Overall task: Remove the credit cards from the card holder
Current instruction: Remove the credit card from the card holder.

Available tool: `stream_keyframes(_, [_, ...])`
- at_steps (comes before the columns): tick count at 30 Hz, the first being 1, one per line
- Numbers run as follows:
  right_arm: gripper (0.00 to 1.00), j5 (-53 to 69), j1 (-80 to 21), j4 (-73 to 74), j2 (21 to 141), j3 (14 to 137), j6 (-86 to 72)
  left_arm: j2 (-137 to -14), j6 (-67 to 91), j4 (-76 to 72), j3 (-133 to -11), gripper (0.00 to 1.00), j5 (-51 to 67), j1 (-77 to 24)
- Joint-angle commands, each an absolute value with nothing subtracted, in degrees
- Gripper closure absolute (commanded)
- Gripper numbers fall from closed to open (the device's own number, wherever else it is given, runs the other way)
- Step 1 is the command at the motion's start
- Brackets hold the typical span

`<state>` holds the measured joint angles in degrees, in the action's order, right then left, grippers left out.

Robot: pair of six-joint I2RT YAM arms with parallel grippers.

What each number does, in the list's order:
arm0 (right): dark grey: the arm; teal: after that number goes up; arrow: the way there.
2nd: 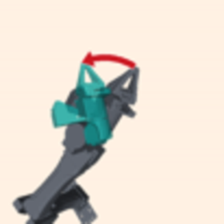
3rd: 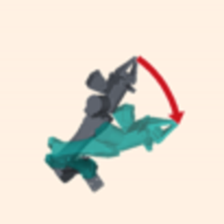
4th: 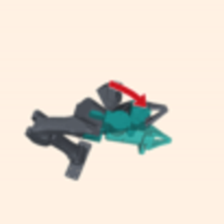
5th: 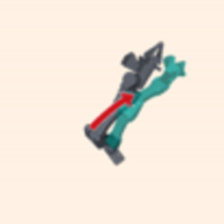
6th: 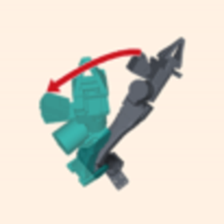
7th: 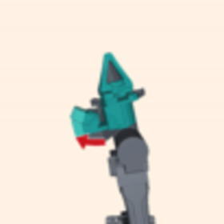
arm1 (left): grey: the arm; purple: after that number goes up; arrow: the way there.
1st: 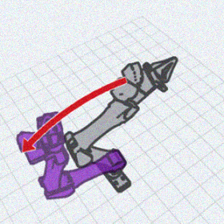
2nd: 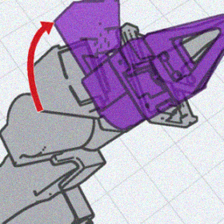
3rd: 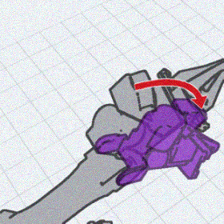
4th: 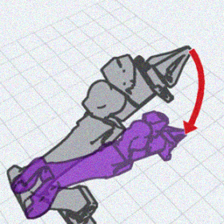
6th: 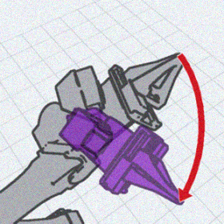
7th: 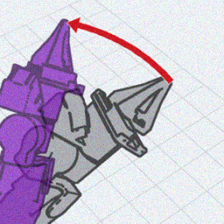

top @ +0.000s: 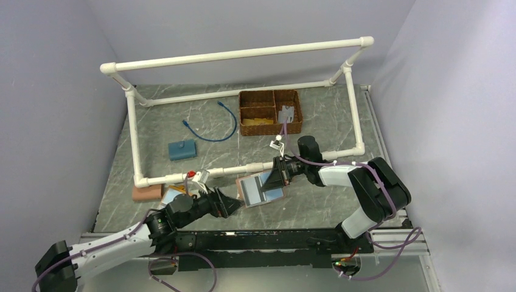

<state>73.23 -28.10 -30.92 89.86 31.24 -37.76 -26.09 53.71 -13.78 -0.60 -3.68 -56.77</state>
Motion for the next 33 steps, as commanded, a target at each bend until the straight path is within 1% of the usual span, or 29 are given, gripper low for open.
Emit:
stream_keyframes(1, [1.0,78.41,-27.81,-34.76,87.25,33.41,-36.36,-32.36,49.57,-29.12,-0.04,0.1,0.6,-56.87])
stream_keyframes(3, [1.0,78.71,-27.79,-35.08,87.13,33.4,-36.58,-35.51,49.03,-34.29,1.35,0.17,1.92,-56.87])
stream_keyframes(5, [1.0,78.91,-27.85,-35.95,87.06,33.33,-37.24,-38.14,48.59,-38.22,1.46,0.26,3.24,-56.87])
stream_keyframes(7, [1.0,79.03,-27.8,-36.64,86.98,33.23,-37.83,-40.38,48.48,-39.7,0.69,0.35,4.11,-56.91])
stream_keyframes(8, [1.0,79.16,-27.83,-36.97,86.85,33.1,-38.06,-41.24,48.51,-39.95,0.47,0.37,4.47,-56.88])
stream_keyframes(13, [1.0,79.49,-27.84,-38.65,86.46,32.85,-39.45,-44.03,48.47,-42.6,-1.15,0.44,5.12,-56.87])
stream_keyframes(20, [1.0,79.4,-27.89,-38.5,86.4,32.83,-39.29,-45.79,48.5,-46.69,-3.05,0.46,7.8,-56.87])
stream_keyframes(25, [1.0,79.38,-27.95,-37.82,86.48,32.98,-38.76,-48.15,49.03,-49.78,-4.08,0.51,9.13,-56.87])
stream_keyframes(27, [1.0,79.32,-27.88,-36.21,86.48,33.32,-37.73,-49.22,49.46,-52.43,-4.13,0.59,9.54,-56.91])
stream_keyframes(31, [1.0,79.23,-27.94,-33.83,86.57,33.9,-35.62,-50.8,50.14,-54.69,-4.62,0.66,10.25,-56.91])
stream_keyframes(33, [1.0,79.29,-27.92,-32.85,86.53,34.11,-34.76,-51.2,50.54,-56.18,-4.47,0.71,10.36,-56.89])
